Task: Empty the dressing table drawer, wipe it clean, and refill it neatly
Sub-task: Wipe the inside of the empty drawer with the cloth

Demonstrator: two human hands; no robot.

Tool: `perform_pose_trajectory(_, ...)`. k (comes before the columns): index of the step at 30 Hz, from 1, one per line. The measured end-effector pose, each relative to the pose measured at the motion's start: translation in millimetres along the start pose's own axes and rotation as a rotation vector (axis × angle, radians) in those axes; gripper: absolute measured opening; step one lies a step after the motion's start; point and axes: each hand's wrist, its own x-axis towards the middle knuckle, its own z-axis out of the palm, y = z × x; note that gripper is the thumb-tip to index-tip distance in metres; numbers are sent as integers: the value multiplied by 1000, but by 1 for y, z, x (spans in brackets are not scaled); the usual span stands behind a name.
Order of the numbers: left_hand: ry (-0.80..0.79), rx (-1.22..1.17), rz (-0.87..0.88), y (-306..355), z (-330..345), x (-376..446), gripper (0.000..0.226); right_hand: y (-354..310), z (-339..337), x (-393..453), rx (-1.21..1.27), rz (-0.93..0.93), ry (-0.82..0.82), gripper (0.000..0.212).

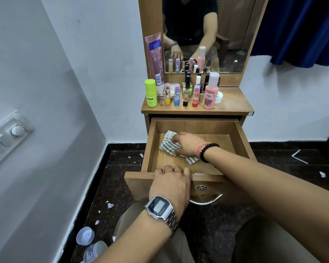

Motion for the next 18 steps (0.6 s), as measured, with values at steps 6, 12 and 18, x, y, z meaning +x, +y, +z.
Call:
perform_pose_trajectory(6,7,1,11,0,0,-1,28,-6,-2,8,155,130,35,58)
perform_pose_trajectory(12,16,-10,13,0,-1,0,26,-15,-8,5,76,106,-40,25)
perform_pose_trajectory(18,24,-28,7,-1,-1,-1,27,-22,-22,16,230,54,-27,7)
